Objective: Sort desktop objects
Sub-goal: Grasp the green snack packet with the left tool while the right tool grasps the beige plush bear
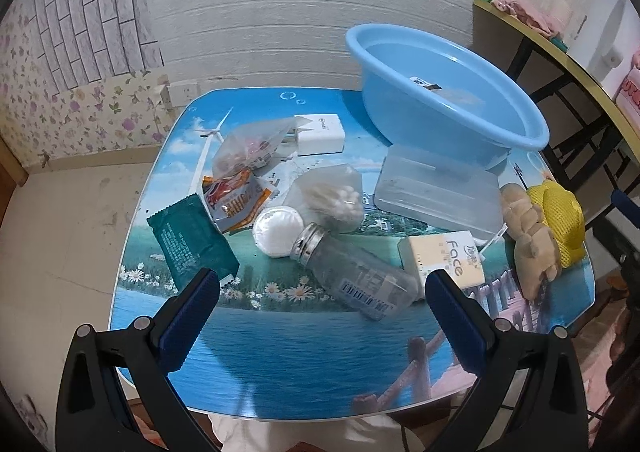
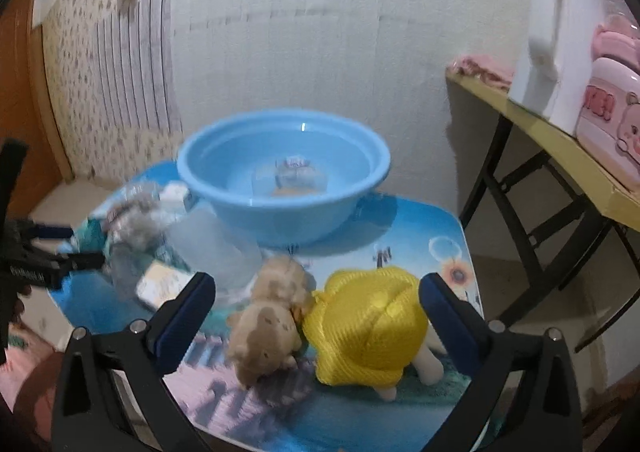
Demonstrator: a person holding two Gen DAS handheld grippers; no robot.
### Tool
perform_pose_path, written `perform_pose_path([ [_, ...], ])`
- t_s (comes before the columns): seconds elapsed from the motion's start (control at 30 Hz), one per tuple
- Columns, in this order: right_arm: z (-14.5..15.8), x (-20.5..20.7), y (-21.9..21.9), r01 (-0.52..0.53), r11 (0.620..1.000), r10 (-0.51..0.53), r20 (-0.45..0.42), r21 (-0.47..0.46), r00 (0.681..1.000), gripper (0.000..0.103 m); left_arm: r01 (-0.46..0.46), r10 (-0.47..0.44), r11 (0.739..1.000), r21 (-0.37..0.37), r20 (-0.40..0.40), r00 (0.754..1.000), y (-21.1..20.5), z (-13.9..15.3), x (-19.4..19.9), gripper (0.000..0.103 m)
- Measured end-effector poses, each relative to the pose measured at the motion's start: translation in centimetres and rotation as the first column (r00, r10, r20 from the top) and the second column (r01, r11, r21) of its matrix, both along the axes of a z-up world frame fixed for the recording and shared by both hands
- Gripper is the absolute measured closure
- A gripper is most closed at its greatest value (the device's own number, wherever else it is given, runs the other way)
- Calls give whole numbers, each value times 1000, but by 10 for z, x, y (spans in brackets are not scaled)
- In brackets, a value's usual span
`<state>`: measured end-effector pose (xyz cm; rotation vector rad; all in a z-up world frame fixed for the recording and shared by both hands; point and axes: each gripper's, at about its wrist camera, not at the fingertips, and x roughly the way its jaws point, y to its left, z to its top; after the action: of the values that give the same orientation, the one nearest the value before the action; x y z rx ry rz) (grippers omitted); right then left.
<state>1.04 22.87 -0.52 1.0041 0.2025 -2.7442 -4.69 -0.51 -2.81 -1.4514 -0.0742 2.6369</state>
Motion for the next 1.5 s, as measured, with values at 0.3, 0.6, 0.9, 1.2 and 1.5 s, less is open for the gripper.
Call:
perform_pose_path([
  [0.3, -12, -2, -1, -32, 999, 31, 64, 6, 997, 0, 5, -6, 1000, -30, -46, 999, -8, -3, 4, 0],
  [0.6, -18, -4, 4, -12, 1000, 13, 86, -11, 996, 0, 21, -21, 1000, -10, -29, 999, -16, -12, 8, 0],
  [0.9, -31, -6, 9, 16, 1000, -13, 133, -20, 991, 0, -4, 4, 1000, -15, -14, 1000, -29, -24, 9, 0],
  [1.2, -33, -6, 13, 20, 999, -16, 138, -29, 990, 0, -13, 13, 1000, -25, -2, 1000, -38, -34, 11, 0],
  [1.5, -35, -3, 17, 26, 999, -19, 140, -48, 990, 0, -41, 41, 999, -5, -16, 999, -56, -35, 14, 0],
])
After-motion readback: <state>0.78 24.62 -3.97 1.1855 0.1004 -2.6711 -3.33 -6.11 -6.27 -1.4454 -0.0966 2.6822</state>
